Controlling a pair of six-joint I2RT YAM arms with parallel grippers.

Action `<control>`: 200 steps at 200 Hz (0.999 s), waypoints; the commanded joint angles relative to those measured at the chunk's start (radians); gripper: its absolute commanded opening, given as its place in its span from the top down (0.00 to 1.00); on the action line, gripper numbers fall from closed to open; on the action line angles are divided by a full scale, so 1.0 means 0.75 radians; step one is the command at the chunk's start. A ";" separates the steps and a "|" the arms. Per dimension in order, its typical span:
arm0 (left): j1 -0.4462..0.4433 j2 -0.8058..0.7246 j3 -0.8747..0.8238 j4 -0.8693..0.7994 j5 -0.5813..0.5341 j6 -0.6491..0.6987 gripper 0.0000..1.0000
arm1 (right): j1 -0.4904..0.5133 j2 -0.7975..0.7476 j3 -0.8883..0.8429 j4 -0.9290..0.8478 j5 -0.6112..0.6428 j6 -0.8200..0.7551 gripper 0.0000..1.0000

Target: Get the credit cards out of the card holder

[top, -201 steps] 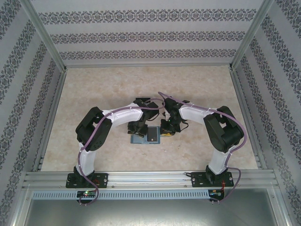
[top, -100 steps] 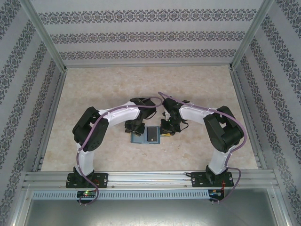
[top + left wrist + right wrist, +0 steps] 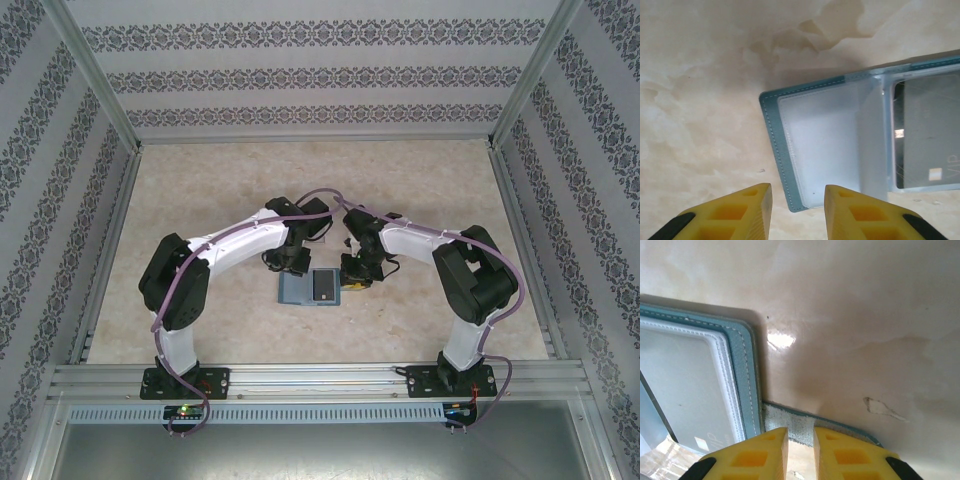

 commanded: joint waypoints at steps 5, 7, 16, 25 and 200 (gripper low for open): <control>0.021 -0.055 0.027 0.069 0.116 0.013 0.67 | 0.014 -0.038 0.028 -0.064 0.037 -0.003 0.78; 0.021 -0.057 0.026 0.078 0.130 0.012 0.67 | 0.016 -0.039 0.029 -0.064 0.036 -0.002 0.78; 0.025 -0.064 0.011 0.128 0.195 0.007 0.67 | 0.017 -0.043 0.030 -0.065 0.036 0.000 0.78; 0.028 -0.068 -0.008 0.181 0.264 -0.003 0.68 | 0.018 -0.049 0.032 -0.066 0.033 0.002 0.78; 0.106 0.042 -0.391 0.590 0.545 -0.098 0.96 | 0.042 -0.071 -0.025 0.138 -0.075 0.152 0.79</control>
